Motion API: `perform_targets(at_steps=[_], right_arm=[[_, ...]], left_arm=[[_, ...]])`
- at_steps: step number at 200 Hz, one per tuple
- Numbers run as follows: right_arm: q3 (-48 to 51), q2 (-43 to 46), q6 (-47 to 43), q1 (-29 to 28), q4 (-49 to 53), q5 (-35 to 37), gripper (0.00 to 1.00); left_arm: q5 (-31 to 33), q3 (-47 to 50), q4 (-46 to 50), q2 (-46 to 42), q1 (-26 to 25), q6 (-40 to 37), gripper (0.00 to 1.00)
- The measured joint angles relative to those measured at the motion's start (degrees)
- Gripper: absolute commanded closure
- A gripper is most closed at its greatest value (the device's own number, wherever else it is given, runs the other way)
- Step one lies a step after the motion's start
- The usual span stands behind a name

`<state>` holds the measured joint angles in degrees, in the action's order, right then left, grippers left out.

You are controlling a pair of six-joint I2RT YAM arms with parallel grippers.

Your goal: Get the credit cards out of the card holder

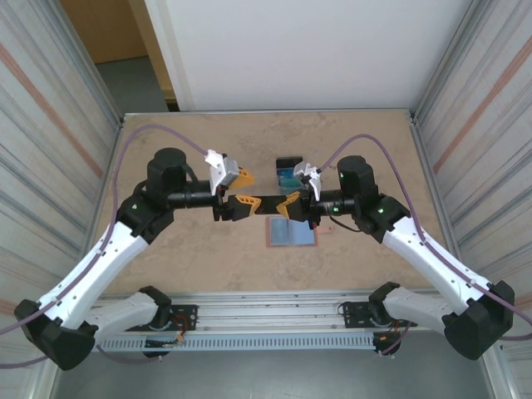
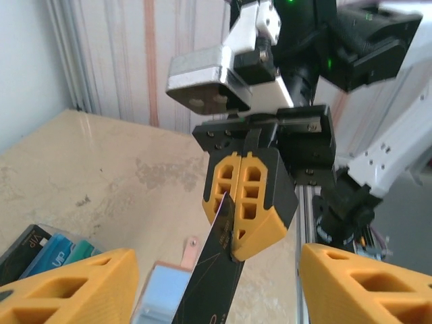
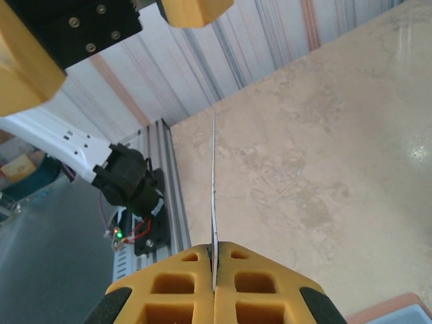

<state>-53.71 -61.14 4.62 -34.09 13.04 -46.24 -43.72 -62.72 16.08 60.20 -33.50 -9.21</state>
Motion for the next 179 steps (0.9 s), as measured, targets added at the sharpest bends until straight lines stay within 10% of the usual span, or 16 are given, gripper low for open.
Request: perform_targets(at_steps=[82, 179], right_arm=[[-0.2, -0.52, -2.36, -0.83, 3.76, -0.07, 1.0], [-0.74, -0.63, -3.61, -0.76, 5.05, 1.44, 0.89]], left_arm=[[-0.94, -6.78, 12.87, 11.87, -3.63, -9.62, 0.55], [-2.75, -8.59, 16.72, 14.82, -4.42, -13.53, 1.0]])
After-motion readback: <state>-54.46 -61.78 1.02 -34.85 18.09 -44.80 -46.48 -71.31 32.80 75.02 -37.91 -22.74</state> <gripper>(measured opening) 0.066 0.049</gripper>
